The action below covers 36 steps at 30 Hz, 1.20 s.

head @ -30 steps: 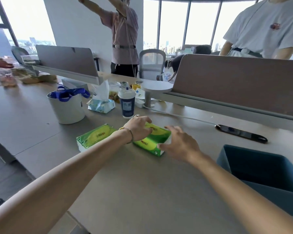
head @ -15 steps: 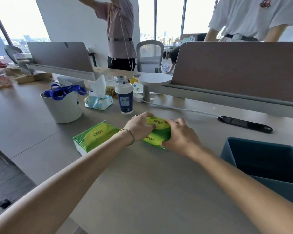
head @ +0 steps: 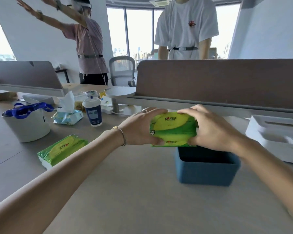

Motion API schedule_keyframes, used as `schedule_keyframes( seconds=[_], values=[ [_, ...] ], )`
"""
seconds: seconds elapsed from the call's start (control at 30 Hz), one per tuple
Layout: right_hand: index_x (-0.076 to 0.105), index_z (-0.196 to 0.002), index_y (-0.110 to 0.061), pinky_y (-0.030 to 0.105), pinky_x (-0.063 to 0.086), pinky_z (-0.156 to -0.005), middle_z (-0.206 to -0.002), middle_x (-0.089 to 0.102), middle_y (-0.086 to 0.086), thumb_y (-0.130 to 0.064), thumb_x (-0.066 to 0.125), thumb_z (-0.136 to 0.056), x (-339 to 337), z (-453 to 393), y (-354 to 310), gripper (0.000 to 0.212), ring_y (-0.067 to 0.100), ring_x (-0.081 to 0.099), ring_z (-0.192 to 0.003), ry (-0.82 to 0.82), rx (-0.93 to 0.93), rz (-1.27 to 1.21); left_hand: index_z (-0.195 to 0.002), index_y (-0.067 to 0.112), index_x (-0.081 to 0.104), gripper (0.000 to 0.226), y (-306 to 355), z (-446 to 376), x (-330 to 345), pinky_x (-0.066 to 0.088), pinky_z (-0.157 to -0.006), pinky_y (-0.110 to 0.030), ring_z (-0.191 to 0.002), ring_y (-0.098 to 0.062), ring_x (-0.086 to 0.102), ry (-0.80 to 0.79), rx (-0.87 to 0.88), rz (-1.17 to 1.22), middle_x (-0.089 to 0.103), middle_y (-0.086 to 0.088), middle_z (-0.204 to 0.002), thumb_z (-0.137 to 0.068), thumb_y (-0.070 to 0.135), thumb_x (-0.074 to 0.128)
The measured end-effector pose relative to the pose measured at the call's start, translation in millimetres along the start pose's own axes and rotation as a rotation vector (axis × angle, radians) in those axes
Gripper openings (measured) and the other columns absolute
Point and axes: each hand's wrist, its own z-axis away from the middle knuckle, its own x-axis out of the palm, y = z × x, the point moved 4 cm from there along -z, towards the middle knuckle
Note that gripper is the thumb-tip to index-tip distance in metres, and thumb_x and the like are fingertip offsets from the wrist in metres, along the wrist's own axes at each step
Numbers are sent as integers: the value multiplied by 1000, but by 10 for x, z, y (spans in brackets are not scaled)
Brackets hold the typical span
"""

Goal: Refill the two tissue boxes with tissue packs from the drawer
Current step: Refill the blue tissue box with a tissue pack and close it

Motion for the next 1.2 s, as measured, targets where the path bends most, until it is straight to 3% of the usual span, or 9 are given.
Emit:
schedule_keyframes(
  seconds=[0.17,0.4,0.5,0.63,0.9,1.03,1.2],
  values=[
    [45,-136,-48,39,51,-90,-126,47,-16,-24,85,-61,-368,331,385,89,14,58,-104,-19,60,0,-149,41,37,96,487,-251,152,46,-94,-32,-105,-11,50,12,83,28,54,10,-132,-66,59,83],
    [41,-138,-45,39,50,-94,-129,44,-13,-20,87,-58,-349,547,774,95,17,55,-112,-94,118,43,-152,41,31,100,804,-355,509,43,-97,-30,-119,-15,50,-83,105,34,51,8,-133,-69,64,81],
    [42,-136,-42,35,49,-93,-129,44,-11,-20,87,-60,-259,589,863,91,15,53,-110,-135,124,35,-154,47,20,116,835,-290,640,43,-102,-34,-124,-15,48,-199,97,-24,46,9,-139,-59,76,79],
    [46,-127,-45,35,50,-90,-126,49,-12,-26,87,-61,-176,606,910,79,13,55,-106,-168,99,29,-153,50,12,126,838,-238,814,43,-96,-33,-117,-22,53,-257,104,-182,44,6,-140,-51,81,78],
    [52,-128,-46,33,49,-89,-118,54,-14,-42,85,-63,-53,577,908,72,13,56,-106,-271,41,97,-150,45,28,97,766,-237,927,43,-89,-30,-110,-24,57,-259,115,-200,57,3,-124,-67,62,77],
    [55,-128,-45,27,47,-85,-118,58,-17,-49,82,-67,-30,565,908,67,11,55,-107,-341,57,116,-149,42,32,91,768,-240,961,46,-95,-34,-111,-22,57,-308,118,-208,60,2,-124,-71,62,74],
    [61,-115,-47,32,52,-82,-102,64,-16,-64,73,-71,110,577,931,49,6,59,-94,-436,92,108,-148,42,36,88,786,-210,1067,45,-90,-34,-105,-20,52,-360,104,-262,59,4,-111,-71,67,68]
  ],
)
